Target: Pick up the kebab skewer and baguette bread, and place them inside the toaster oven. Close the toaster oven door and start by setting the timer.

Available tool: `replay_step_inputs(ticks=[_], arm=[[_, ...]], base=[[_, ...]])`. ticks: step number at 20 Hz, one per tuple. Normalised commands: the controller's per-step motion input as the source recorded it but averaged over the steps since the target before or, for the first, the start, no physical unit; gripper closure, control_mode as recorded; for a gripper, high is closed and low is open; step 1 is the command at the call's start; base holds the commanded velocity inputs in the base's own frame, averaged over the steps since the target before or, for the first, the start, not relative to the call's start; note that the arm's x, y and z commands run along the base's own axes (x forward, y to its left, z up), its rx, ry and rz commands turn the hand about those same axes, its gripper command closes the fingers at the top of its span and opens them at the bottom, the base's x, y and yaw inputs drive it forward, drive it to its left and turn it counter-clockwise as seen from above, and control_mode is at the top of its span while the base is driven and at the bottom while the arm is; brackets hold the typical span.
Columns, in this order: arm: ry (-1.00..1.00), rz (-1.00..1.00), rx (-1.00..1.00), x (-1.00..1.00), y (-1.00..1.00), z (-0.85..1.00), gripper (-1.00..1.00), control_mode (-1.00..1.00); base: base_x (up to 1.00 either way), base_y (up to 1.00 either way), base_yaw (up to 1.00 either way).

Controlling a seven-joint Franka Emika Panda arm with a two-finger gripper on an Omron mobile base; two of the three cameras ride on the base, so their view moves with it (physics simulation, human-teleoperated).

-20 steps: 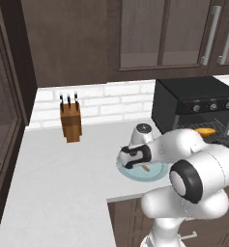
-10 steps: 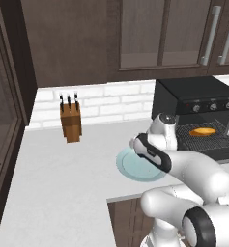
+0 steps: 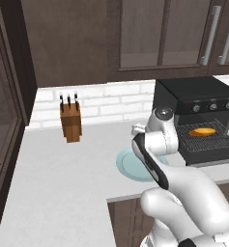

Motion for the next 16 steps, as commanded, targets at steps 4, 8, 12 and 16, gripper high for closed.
replay_step_inputs(ticks=[4, 8, 12, 16], arm=[[-0.01, -0.38, 0.25, -0.47, -0.39, 0.63, 1.0, -1.0], [0.0, -0.22, 0.26, -0.81, -0.76, 0.47, 1.0, -1.0], [-0.01, -0.19, 0.27, -0.8, -0.91, 0.23, 1.0, -1.0], [-0.02, -0.25, 0.23, -0.52, -0.69, 0.29, 1.0, -1.0]], base=[[0.0, 0.0, 0.0], [0.0, 0.0, 0.0], [0.0, 0.0, 0.0], [0.0, 0.0, 0.0]])
